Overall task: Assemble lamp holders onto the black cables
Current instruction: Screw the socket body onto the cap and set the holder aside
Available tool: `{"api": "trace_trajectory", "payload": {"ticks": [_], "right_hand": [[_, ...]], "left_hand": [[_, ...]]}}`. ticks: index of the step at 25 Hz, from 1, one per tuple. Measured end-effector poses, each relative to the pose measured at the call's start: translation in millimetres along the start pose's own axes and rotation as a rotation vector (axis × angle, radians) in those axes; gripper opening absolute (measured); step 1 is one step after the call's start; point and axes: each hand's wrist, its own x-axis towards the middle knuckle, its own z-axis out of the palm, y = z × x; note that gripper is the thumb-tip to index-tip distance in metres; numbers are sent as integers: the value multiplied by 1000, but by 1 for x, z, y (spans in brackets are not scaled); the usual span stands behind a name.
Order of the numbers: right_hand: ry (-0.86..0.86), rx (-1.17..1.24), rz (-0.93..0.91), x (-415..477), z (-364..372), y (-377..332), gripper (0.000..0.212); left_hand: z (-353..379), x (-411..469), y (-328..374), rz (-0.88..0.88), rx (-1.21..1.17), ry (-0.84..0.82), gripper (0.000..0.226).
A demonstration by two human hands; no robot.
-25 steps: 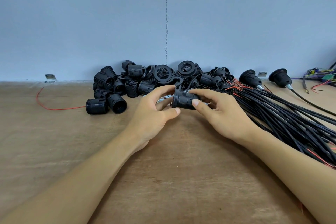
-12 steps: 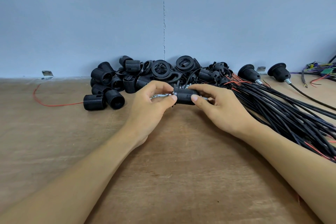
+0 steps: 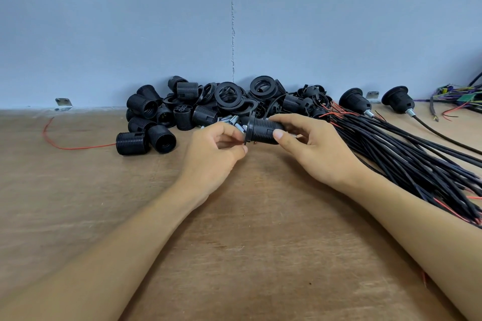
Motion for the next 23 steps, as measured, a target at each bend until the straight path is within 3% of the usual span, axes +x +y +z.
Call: {"api": "trace_trajectory", "payload": {"ticks": [7, 14, 18, 23], "right_hand": [[-69, -144, -42, 0, 4, 4, 34], [-10, -87, 31, 3, 3, 4, 27], [20, 57, 100, 5, -1, 6, 26], [24, 169, 125, 5, -4, 6, 25]], "left_hand": [[6, 1, 6, -108, -99, 32, 41], [11, -6, 9, 58, -60, -24, 40], [10, -8, 8, 149, -17, -10, 31], [12, -7, 6, 92, -16, 46, 13]]}}
